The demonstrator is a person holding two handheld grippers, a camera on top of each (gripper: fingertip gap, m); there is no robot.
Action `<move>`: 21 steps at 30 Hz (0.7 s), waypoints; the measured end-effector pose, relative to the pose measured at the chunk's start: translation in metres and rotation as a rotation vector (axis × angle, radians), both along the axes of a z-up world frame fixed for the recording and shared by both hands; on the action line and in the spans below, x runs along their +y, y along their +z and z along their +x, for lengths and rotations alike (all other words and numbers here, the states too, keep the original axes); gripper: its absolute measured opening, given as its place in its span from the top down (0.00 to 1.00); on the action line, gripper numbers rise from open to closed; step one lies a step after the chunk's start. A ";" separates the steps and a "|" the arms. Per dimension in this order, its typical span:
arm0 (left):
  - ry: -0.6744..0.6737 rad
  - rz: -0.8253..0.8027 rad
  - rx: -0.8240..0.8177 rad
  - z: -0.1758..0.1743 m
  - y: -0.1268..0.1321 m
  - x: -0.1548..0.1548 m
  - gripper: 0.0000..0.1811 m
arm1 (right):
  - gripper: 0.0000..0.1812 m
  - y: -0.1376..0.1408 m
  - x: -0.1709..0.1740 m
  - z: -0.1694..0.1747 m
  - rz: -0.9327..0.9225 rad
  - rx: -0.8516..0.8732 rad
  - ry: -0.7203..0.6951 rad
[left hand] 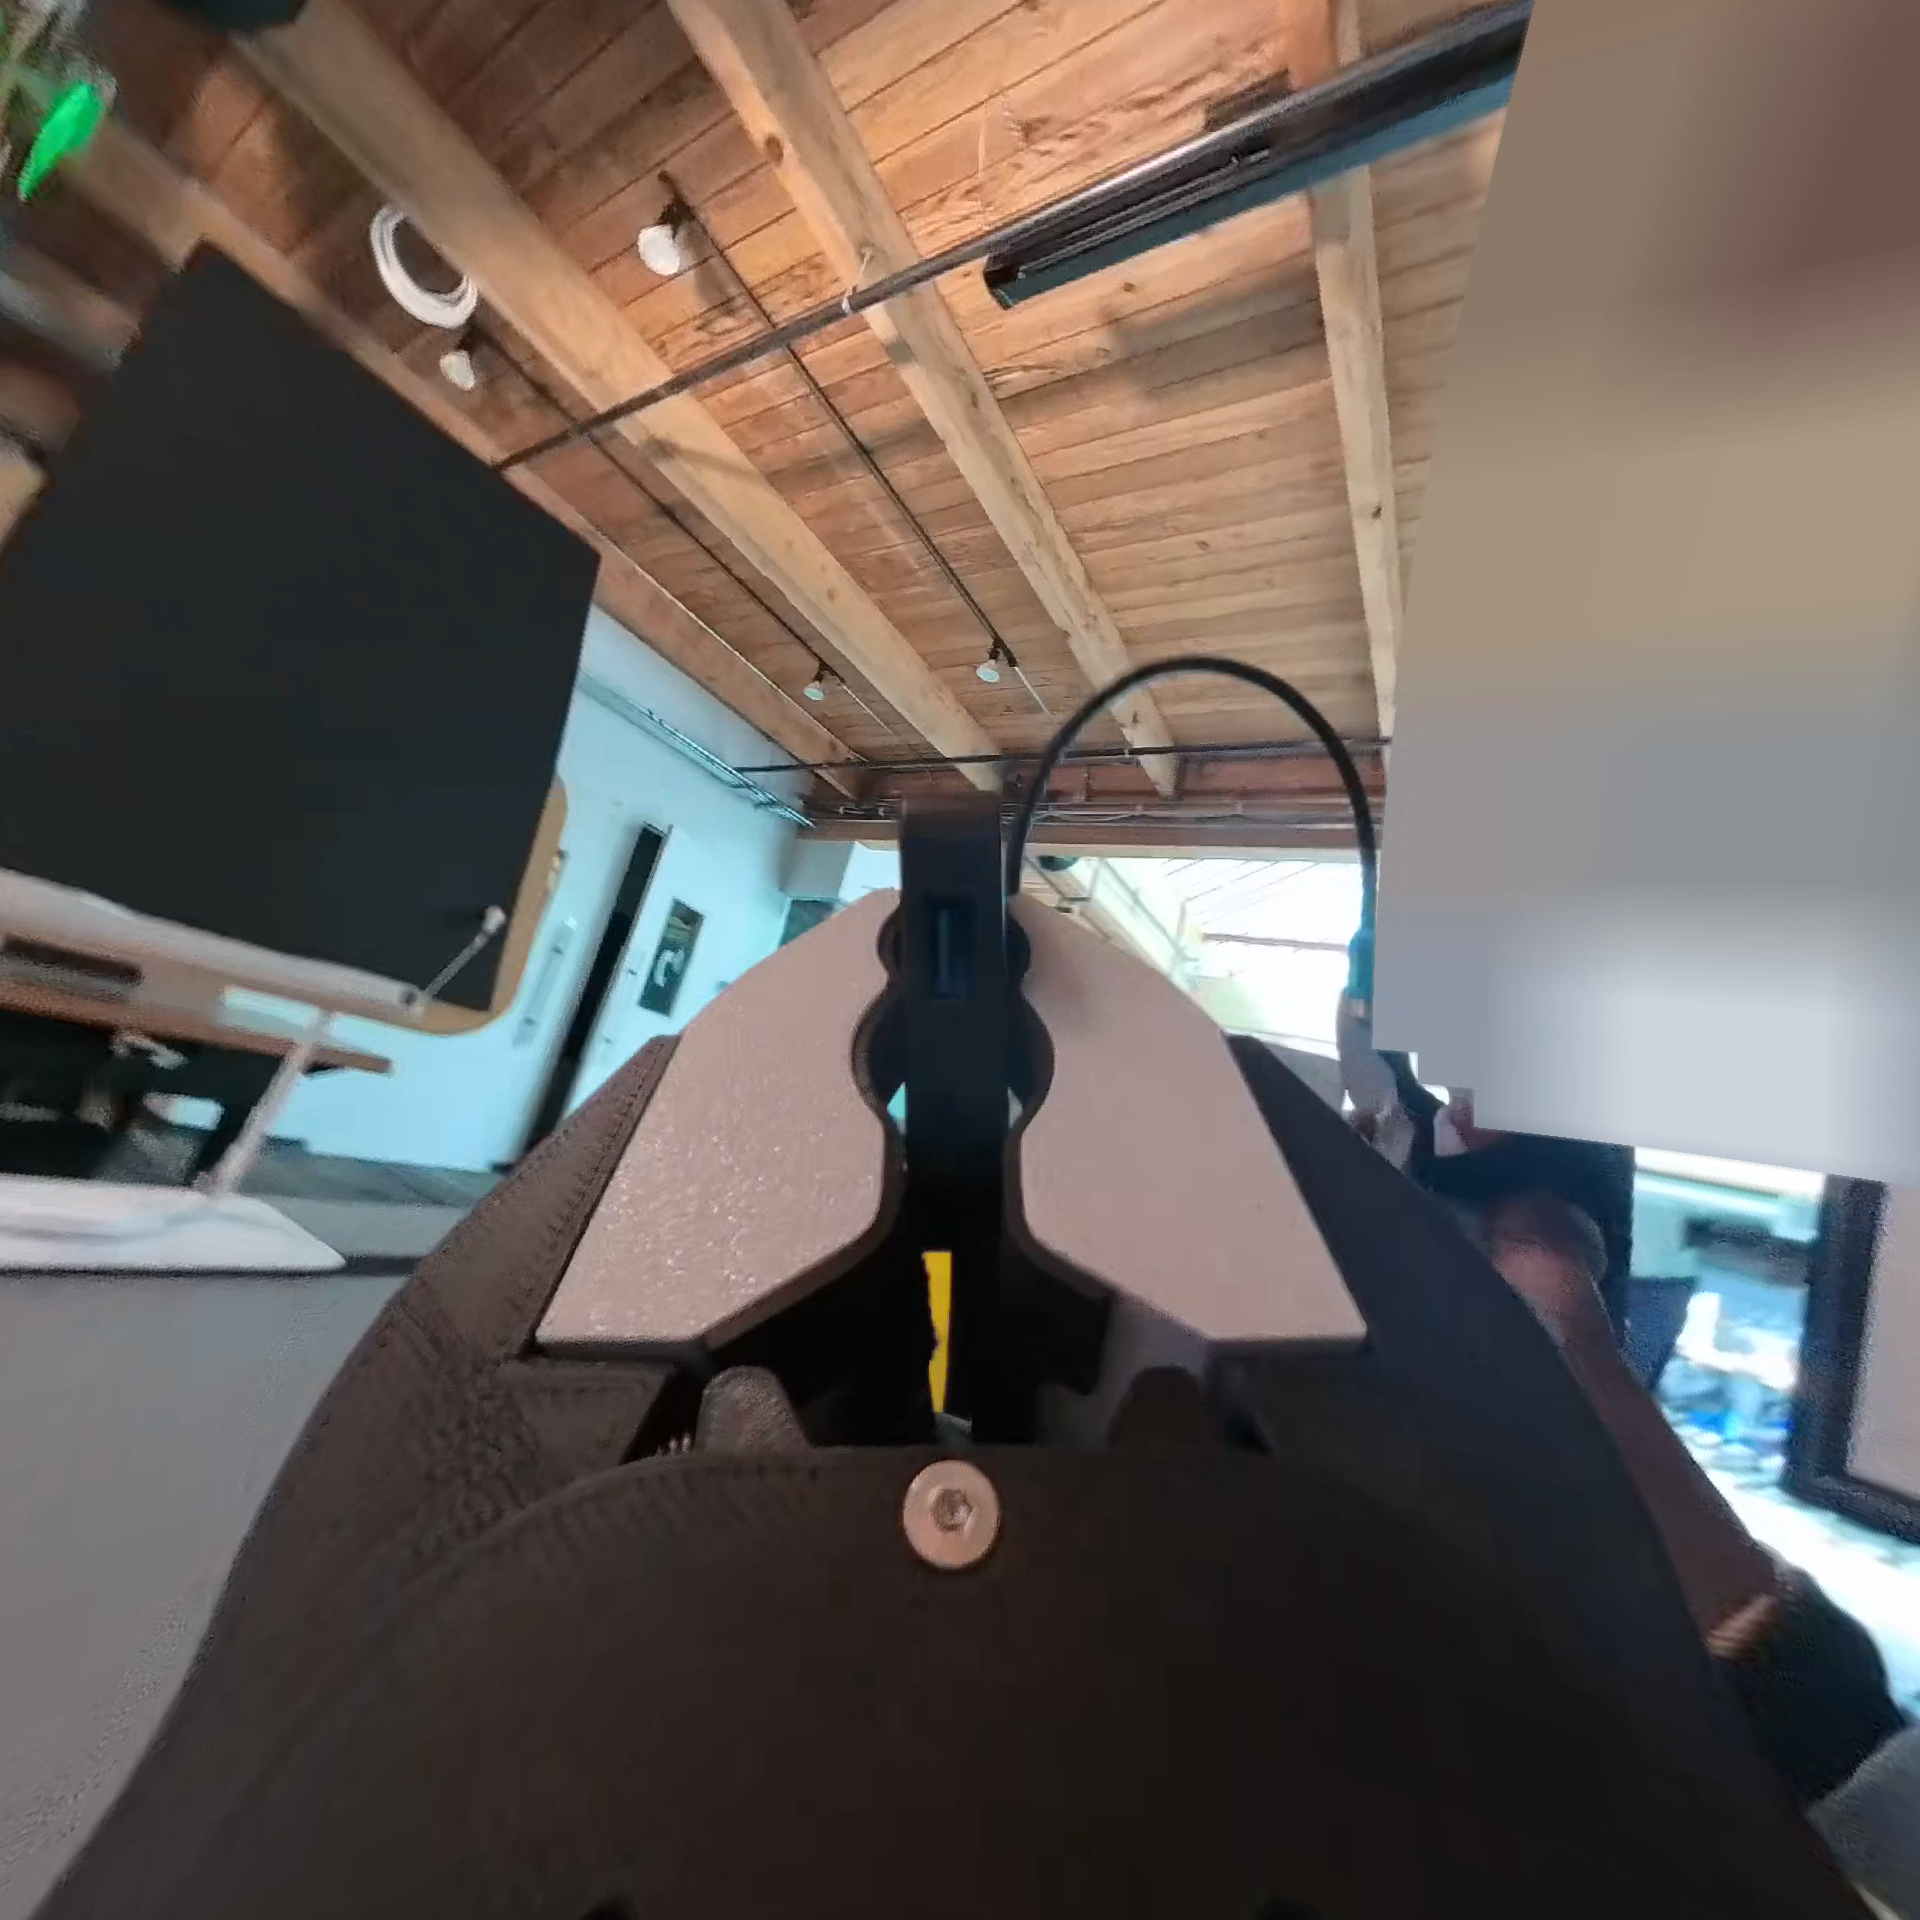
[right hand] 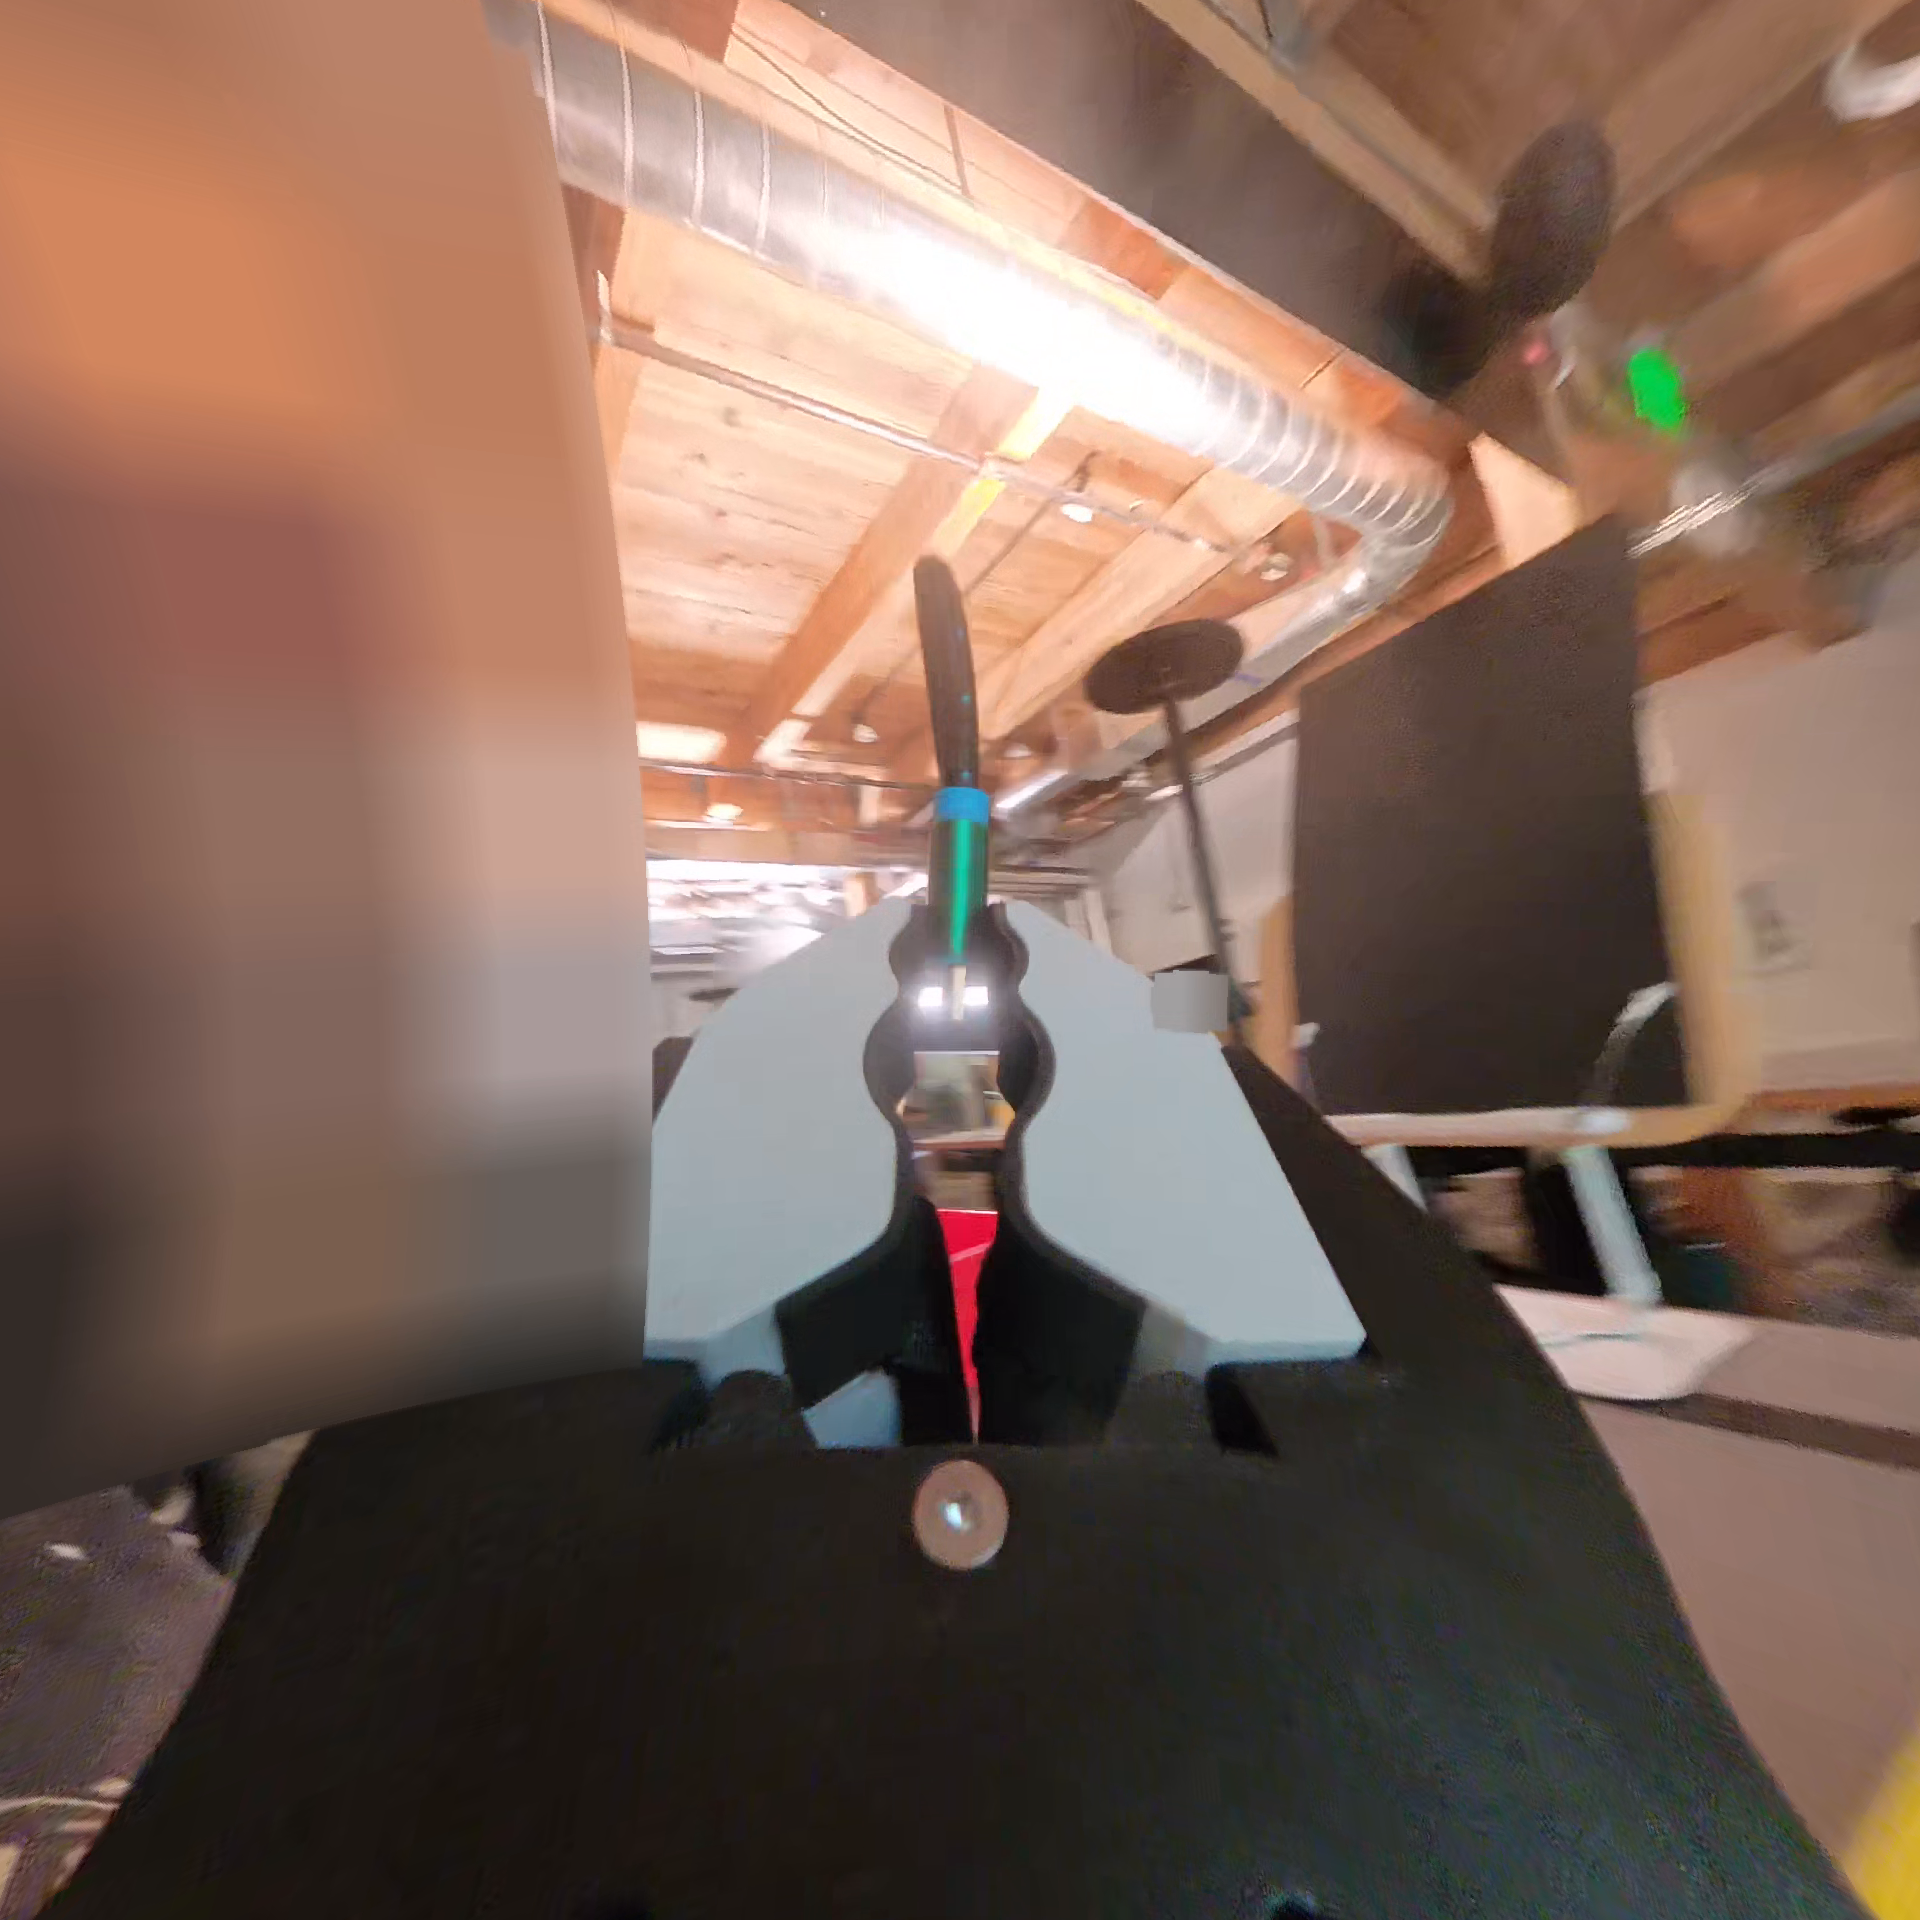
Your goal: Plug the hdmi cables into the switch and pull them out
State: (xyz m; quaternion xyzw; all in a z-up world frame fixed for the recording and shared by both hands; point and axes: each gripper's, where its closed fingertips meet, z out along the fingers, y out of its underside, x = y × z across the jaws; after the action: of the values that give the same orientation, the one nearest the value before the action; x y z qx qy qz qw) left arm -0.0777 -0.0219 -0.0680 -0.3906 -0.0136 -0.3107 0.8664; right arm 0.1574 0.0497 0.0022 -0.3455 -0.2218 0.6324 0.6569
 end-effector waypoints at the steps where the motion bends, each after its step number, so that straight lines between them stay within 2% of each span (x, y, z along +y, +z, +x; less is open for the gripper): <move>1: -0.031 -0.019 -0.031 -0.001 -0.003 0.003 0.93 | 0.94 0.005 0.002 0.016 0.029 -0.026 -0.083; 6: -0.056 -0.051 -0.077 -0.004 -0.008 0.009 0.93 | 0.95 0.014 0.014 0.084 0.170 -0.148 -0.556; 9: -0.038 -0.043 -0.030 0.001 -0.007 0.009 0.93 | 0.94 0.015 0.023 0.103 0.188 -0.163 -0.691; 13: -0.024 -0.042 0.019 0.008 -0.007 0.009 0.93 | 0.95 0.030 0.018 0.090 0.207 -0.109 -0.544; 18: -0.047 -0.046 0.011 0.009 -0.007 0.010 0.93 | 0.95 0.081 -0.001 0.085 0.253 0.034 -0.337; 21: -0.066 -0.056 -0.004 0.009 -0.009 0.012 0.93 | 0.95 0.110 -0.004 0.099 0.260 0.135 -0.289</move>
State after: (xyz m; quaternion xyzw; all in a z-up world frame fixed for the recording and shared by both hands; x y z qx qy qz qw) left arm -0.0691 -0.0102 -0.0767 -0.4144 -0.0110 -0.3394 0.8444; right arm 0.2561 0.0453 0.1127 -0.2427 -0.2053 0.5193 0.7932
